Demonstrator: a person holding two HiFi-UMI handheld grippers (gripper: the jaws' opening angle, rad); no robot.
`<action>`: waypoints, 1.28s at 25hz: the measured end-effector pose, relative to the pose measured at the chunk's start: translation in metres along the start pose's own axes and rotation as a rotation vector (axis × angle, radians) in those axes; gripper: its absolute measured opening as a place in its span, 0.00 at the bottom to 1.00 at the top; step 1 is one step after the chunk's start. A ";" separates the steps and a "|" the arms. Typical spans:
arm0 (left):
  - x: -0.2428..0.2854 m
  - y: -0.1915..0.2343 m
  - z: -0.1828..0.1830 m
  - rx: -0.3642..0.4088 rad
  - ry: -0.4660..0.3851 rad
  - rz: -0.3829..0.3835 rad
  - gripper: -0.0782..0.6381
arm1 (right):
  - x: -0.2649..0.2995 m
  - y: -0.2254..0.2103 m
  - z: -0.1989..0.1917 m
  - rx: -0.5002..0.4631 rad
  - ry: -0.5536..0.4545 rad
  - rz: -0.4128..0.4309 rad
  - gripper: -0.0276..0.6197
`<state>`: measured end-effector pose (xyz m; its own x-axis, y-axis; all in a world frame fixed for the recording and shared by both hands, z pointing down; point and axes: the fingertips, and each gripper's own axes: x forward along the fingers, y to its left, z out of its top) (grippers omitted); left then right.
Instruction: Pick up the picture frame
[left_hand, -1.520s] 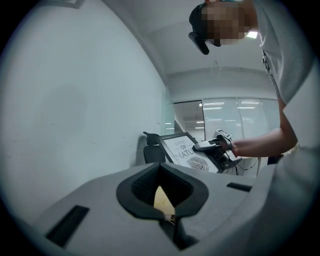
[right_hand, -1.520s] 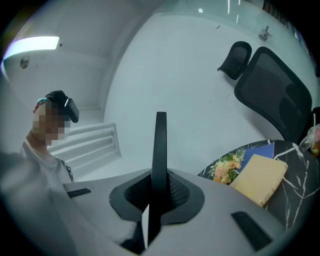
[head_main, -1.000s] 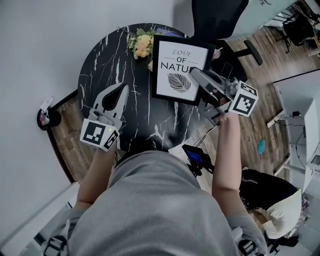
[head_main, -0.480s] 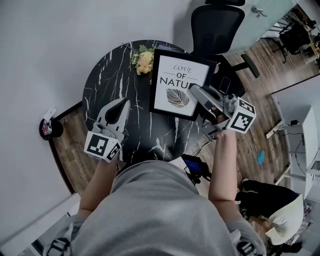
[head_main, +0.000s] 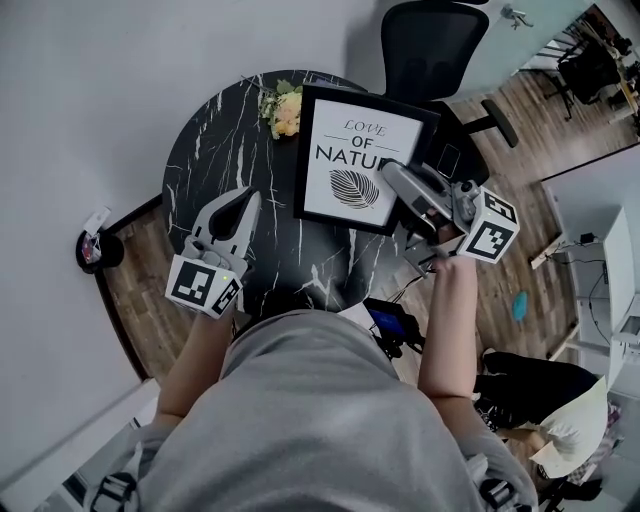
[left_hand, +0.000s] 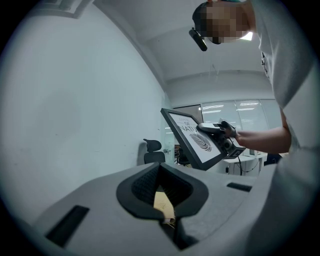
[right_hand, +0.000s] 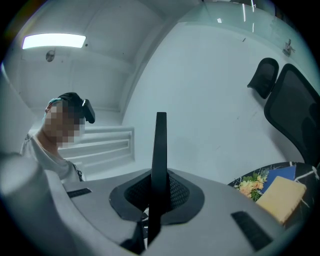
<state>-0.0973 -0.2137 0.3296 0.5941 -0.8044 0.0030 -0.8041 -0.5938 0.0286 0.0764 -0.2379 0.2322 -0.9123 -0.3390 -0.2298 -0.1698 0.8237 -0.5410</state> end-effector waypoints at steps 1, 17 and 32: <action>0.000 0.000 -0.001 -0.001 0.000 -0.001 0.12 | 0.000 0.000 0.000 0.000 -0.001 0.001 0.11; 0.002 -0.002 0.001 -0.008 0.005 0.003 0.12 | 0.003 0.007 0.001 -0.019 0.028 0.015 0.11; 0.002 -0.002 0.003 -0.010 0.016 0.004 0.12 | 0.003 0.008 0.002 -0.016 0.027 0.012 0.11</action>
<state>-0.0949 -0.2144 0.3270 0.5909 -0.8066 0.0187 -0.8065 -0.5899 0.0384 0.0730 -0.2331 0.2258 -0.9241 -0.3166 -0.2138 -0.1645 0.8349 -0.5253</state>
